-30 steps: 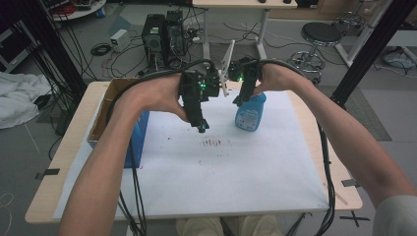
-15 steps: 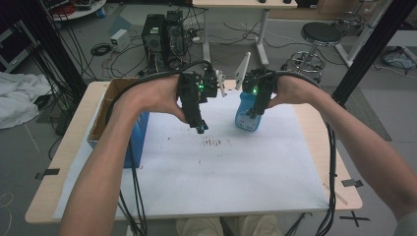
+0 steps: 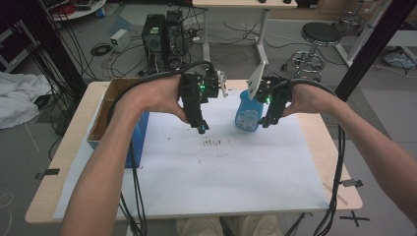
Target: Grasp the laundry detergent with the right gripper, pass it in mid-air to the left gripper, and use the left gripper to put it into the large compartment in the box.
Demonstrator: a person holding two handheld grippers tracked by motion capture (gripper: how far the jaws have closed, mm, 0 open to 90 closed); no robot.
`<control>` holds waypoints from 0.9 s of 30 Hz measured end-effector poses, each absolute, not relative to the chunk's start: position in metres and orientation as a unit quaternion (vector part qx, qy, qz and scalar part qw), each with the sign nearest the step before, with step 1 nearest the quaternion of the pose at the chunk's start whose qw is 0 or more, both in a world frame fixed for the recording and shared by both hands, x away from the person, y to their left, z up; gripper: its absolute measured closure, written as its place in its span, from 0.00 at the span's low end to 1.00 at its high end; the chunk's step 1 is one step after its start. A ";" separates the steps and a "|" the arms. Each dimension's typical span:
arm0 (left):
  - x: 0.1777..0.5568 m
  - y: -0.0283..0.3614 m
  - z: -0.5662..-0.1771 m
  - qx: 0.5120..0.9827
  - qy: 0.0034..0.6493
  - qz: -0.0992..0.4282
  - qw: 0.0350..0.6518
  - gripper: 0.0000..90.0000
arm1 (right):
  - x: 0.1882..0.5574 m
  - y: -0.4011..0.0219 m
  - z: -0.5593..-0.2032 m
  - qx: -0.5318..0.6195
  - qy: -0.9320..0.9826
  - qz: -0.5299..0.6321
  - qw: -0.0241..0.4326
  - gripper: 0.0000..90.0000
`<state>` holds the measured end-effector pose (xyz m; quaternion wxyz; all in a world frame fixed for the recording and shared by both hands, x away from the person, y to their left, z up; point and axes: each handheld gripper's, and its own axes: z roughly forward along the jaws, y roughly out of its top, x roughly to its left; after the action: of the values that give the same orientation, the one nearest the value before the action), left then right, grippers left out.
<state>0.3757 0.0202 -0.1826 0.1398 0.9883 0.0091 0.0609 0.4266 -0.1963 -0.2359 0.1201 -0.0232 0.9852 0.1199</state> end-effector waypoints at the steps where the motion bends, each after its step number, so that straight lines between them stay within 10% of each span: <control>1: 0.376 0.020 -0.182 0.989 0.007 0.062 0.138 0.18 | 0.427 -0.199 -0.236 -0.019 0.985 0.120 0.120 0.14; 27: 0.370 0.012 -0.182 0.989 -0.013 0.061 0.136 0.18 | 0.465 -0.271 -0.285 0.119 0.969 0.190 0.099 0.14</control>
<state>0.3703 0.0119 -0.1816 0.1357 0.9888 -0.0131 0.0614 0.4651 -0.2709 -0.2846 0.0988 0.1191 0.9695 0.1902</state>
